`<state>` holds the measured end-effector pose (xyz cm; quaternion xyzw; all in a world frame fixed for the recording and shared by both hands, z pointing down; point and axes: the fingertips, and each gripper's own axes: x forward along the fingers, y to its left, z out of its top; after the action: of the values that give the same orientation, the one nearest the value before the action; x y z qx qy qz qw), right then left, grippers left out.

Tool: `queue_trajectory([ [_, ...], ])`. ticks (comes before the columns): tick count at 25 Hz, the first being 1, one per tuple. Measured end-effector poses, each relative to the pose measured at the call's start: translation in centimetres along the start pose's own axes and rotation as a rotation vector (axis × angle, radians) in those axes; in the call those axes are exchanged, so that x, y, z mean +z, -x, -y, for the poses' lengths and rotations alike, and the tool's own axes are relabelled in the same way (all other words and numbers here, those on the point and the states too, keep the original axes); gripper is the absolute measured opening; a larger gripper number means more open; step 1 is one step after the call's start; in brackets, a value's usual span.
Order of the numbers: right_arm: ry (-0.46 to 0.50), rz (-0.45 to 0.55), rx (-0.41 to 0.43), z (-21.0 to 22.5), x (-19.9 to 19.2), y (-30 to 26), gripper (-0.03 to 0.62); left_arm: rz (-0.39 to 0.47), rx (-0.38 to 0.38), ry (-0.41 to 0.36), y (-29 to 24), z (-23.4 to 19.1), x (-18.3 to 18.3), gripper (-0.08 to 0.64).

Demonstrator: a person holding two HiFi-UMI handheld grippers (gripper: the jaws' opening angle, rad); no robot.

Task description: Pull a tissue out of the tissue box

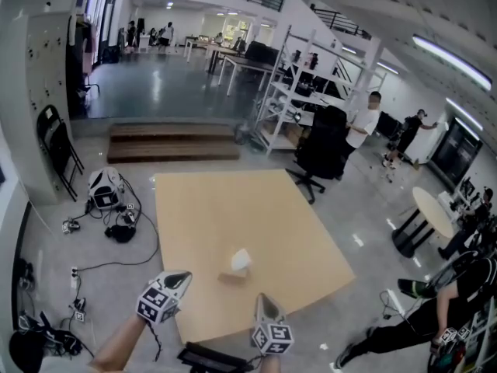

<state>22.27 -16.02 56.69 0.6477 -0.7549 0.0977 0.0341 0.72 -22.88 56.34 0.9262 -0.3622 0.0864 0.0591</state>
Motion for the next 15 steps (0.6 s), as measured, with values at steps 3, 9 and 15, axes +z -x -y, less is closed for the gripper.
queue_trajectory([
  [3, -0.012, 0.007, 0.003, 1.0, 0.2, -1.2, 0.011, -0.008, -0.002, -0.001, -1.3, -0.2, 0.3, 0.006],
  [9, -0.016, 0.008, 0.032, 2.2, -0.1, -3.5, 0.011, -0.01, 0.014, -0.005, -3.2, -1.1, 0.3, 0.006],
  [15, -0.004, -0.009, 0.041, 2.6, 0.1, -5.4, 0.011, -0.003, 0.036, -0.001, -4.4, -2.2, 0.5, 0.006],
])
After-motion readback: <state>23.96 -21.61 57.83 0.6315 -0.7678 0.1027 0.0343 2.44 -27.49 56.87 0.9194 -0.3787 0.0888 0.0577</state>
